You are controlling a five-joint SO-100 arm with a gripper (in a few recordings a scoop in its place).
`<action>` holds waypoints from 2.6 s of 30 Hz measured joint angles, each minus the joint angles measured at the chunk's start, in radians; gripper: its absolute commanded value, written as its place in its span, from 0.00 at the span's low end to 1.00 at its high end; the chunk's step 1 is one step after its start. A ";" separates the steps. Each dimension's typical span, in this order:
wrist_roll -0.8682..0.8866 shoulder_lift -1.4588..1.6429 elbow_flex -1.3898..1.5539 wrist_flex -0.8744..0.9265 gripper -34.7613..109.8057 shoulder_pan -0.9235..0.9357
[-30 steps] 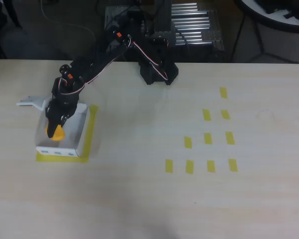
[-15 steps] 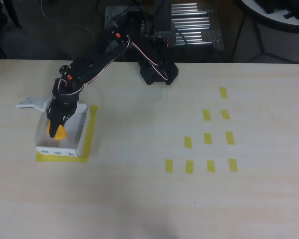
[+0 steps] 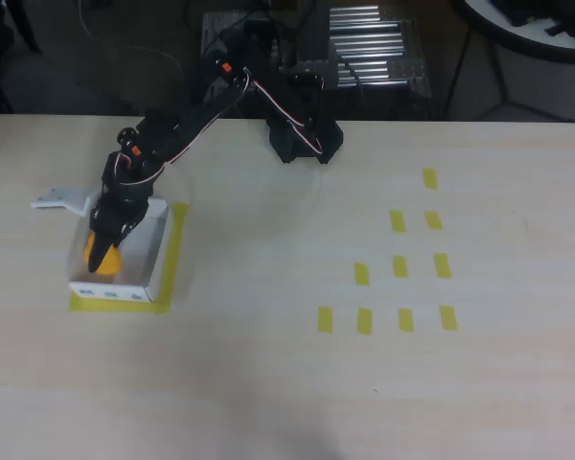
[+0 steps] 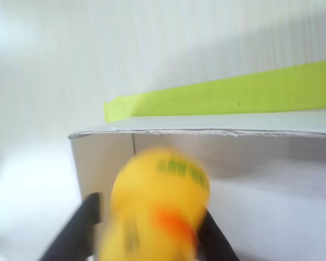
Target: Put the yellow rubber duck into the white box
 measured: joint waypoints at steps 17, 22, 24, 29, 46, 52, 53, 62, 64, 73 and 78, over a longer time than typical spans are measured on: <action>0.051 0.043 0.057 -0.018 0.24 -0.005; 0.132 0.204 0.057 0.064 0.24 -0.044; 0.173 0.281 0.057 0.123 0.24 -0.074; 0.264 0.482 0.049 0.321 0.24 -0.169; 0.626 1.473 0.316 0.666 0.24 -0.696; 0.749 1.792 0.724 0.623 0.24 -0.818; 0.759 1.827 0.785 0.620 0.24 -0.831; 0.781 2.083 1.318 0.595 0.24 -0.867; 0.781 2.117 1.405 0.594 0.24 -0.867; 0.798 2.161 1.589 0.592 0.24 -0.864; 0.796 2.161 1.589 0.592 0.24 -0.864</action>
